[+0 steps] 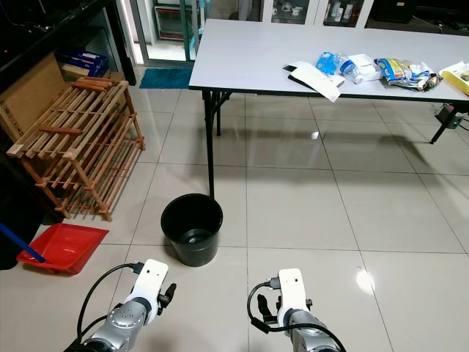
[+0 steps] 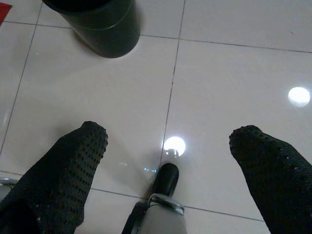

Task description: Picking trash to rubbish bin

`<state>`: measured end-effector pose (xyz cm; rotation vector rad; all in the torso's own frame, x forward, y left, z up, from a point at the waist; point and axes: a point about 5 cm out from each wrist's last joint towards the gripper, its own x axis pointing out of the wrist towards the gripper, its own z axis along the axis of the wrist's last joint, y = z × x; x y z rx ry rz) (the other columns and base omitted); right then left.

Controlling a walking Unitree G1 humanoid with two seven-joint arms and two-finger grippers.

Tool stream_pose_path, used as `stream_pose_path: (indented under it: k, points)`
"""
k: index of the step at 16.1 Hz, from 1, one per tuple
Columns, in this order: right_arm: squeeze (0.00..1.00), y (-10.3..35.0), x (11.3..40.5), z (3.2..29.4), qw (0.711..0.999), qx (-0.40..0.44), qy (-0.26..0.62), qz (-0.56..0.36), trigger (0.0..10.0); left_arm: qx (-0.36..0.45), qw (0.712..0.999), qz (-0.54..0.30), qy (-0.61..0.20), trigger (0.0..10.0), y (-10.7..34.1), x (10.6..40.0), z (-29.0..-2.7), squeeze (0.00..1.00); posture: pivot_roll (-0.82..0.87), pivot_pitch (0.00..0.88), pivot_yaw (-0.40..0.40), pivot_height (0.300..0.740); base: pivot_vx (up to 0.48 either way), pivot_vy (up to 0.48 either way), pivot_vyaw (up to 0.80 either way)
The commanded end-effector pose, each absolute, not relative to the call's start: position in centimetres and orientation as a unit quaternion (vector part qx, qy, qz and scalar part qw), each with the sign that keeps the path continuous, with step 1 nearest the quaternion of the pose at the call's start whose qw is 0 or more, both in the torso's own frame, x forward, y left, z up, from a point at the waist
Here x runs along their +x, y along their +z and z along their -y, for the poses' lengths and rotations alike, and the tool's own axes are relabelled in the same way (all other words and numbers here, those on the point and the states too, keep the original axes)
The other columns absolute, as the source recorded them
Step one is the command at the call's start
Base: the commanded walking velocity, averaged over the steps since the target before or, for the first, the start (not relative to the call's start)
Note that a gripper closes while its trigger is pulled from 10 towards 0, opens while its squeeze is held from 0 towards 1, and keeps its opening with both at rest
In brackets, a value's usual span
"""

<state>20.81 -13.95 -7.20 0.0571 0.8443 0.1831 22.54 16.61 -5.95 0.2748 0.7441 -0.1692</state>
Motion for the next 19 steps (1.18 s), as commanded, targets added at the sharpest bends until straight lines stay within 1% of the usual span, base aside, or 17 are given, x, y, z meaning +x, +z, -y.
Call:
stream_pose_path:
  k: [1, 8, 9, 10, 11, 12, 14, 15, 17, 18, 19]
  points:
    - [0.0, -7.1, 20.9, 14.1, 0.91, 0.03, 0.089, -0.404, 10.0, 0.137, 0.918, -0.363, -0.085, 10.0, -6.0, 22.5, -16.5, 0.0, 0.02, 0.0, -0.061, 0.74, 0.0, 0.0, 0.0]
    - [0.0, -7.1, 20.8, 14.2, 0.911, 0.03, 0.081, -0.403, 10.0, 0.146, 0.92, -0.354, -0.083, 10.0, -5.9, 22.6, -16.6, 0.0, 0.02, 0.0, -0.051, 0.74, 0.0, 0.0, 0.0]
    - [0.0, -6.3, 22.1, 15.2, 0.926, 0.041, 0.042, -0.373, 10.0, 0.131, 0.933, -0.332, -0.045, 10.0, -5.1, 23.5, -17.5, 0.0, 0.02, 0.0, -0.056, 0.74, 0.0, 0.0, 0.0]
    - [0.0, -5.5, 23.3, 15.9, 0.937, 0.041, 0.022, -0.345, 10.0, 0.126, 0.941, -0.312, -0.025, 10.0, -4.3, 24.5, -18.1, 0.0, 0.02, 0.0, -0.056, 0.74, 0.0, 0.0, 0.0]
    - [0.0, -4.9, 23.9, 16.2, 0.943, 0.042, 0.016, -0.33, 10.0, 0.124, 0.946, -0.3, -0.02, 10.0, -3.9, 25.0, -18.3, 0.0, 0.02, 0.0, -0.056, 0.74, 0.0, 0.0, 0.0]
    - [0.0, -3.6, 25.6, 16.8, 0.955, 0.045, 0.008, -0.291, 10.0, 0.117, 0.957, -0.267, -0.008, 10.0, -2.5, 26.5, -18.6, 0.0, 0.02, 0.0, -0.054, 0.74, 0.0, 0.0, 0.0]
    - [0.0, -1.6, 27.7, 17.4, 0.97, 0.039, -0.004, -0.24, 10.0, 0.109, 0.969, -0.221, -0.002, 10.0, -0.7, 28.3, -18.6, 0.0, 0.01, 0.0, -0.054, 0.74, 0.0, 0.0, 0.0]
    - [0.0, 0.8, 29.8, 17.6, 0.982, 0.034, -0.013, -0.183, 10.0, 0.105, 0.979, -0.174, 0.003, 10.0, 1.2, 30.0, -18.5, 0.0, 0.01, 0.004, -0.055, 0.74, 0.0, 0.0, 0.0]
    - [0.0, 5.1, 32.9, 17.6, 0.996, 0.035, -0.027, -0.083, 10.0, 0.09, 0.992, -0.092, 0.019, 10.0, 4.8, 32.6, -18.4, 0.0, 0.01, 0.009, -0.054, 0.74, 0.0, 0.0, 0.0]
    - [0.0, 7.1, 34.0, 17.3, 0.998, 0.034, -0.02, -0.039, 10.0, 0.084, 0.995, -0.048, 0.025, 10.0, 6.8, 33.7, -18.2, 0.0, 0.01, 0.011, -0.056, 0.74, 0.0, 0.0, 0.0]
    - [0.0, 7.7, 34.3, 17.2, 0.999, 0.033, -0.018, -0.026, 10.0, 0.082, 0.996, -0.036, 0.026, 10.0, 7.3, 34.0, -18.1, 0.0, 0.01, 0.011, -0.056, 0.74, 0.0, 0.0, 0.0]
